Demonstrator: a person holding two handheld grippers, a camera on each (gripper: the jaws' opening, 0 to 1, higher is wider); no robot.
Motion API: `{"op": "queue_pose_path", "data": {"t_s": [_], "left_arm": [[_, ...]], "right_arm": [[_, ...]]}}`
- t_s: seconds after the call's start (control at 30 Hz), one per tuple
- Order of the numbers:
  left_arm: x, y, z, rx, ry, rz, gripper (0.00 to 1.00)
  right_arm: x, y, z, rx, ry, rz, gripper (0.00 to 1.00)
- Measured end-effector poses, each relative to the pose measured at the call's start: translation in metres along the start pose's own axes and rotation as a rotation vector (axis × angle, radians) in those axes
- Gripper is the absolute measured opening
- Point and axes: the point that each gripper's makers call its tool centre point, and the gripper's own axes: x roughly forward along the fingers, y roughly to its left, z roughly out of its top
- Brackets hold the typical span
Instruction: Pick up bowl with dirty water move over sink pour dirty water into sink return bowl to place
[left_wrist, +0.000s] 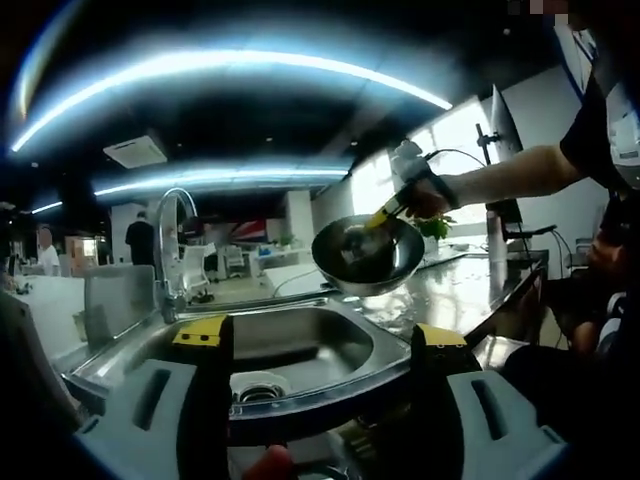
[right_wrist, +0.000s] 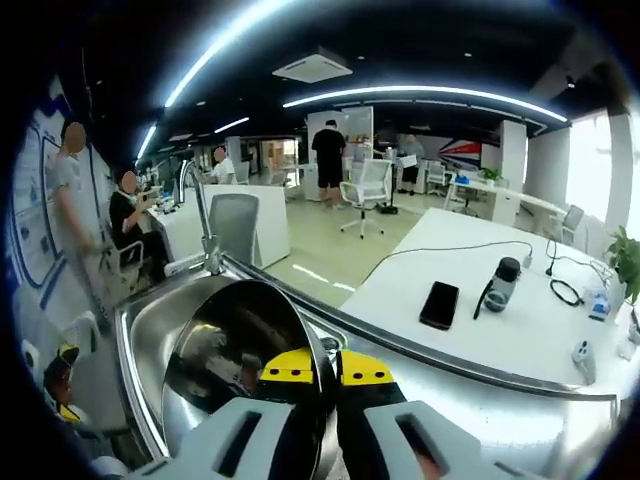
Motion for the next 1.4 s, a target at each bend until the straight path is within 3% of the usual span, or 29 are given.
{"op": "queue_pose_path", "data": {"t_s": [0.43,0.67,0.77,1.4], "left_arm": [[-0.001,-0.001,-0.004,-0.037,-0.003,-0.003,0.71],[0.0,-0.007,-0.009,-0.031,0.006,-0.017,0.71],[-0.001,-0.004,-0.007,-0.026,0.002,-0.01,0.71],[-0.004,0.0,-0.012,-0.043,0.002,-0.009,0.7]], "right_arm": [[0.019,0.021,0.011,-0.108,-0.038,0.004,0.0],[0.021,0.025,0.014,-0.141,-0.049,-0.012,0.0],[0.02,0.028,0.015,-0.213,-0.073,-0.02,0.0],[0.026,0.041,0.026,-0.317,-0.096,-0.078,0.0]]}}
